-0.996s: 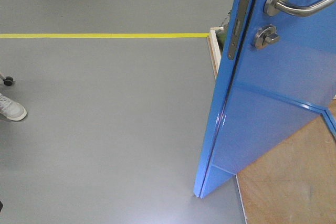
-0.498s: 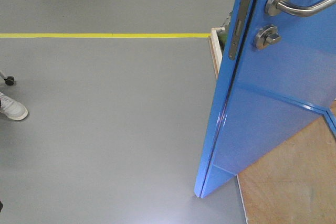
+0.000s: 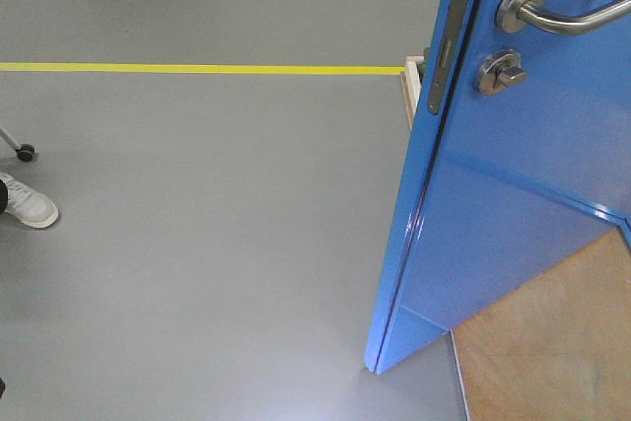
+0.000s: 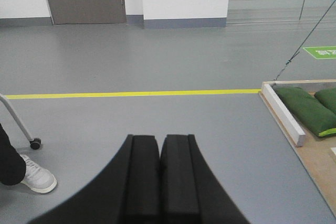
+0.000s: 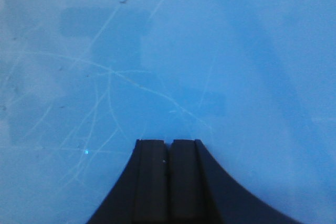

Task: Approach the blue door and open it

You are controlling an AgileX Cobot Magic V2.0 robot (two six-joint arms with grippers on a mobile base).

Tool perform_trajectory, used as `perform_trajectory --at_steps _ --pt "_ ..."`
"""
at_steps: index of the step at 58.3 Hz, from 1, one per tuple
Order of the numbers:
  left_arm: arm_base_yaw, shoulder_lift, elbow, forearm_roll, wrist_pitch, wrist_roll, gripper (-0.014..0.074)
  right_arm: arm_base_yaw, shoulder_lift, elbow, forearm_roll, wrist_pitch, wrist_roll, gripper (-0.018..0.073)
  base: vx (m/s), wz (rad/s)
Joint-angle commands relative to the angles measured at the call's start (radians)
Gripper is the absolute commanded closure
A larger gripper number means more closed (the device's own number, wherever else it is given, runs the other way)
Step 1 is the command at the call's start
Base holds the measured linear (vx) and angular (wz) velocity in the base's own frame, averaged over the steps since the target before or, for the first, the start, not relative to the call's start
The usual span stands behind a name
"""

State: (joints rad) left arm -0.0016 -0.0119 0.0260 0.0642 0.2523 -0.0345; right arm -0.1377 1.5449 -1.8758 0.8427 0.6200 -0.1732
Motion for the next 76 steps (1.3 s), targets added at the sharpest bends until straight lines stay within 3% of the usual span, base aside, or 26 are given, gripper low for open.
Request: perform_trajectory --at_steps 1,76 --pt "-0.006 -0.012 -0.026 -0.007 -0.083 -0.004 0.0524 0.006 -0.023 -0.025 0.045 -0.065 -0.012 0.0547 0.08 0.07" --pt "-0.006 -0.012 -0.026 -0.007 -0.083 -0.004 0.0524 0.006 -0.023 -0.025 0.045 -0.065 -0.012 0.0547 0.18 0.1"
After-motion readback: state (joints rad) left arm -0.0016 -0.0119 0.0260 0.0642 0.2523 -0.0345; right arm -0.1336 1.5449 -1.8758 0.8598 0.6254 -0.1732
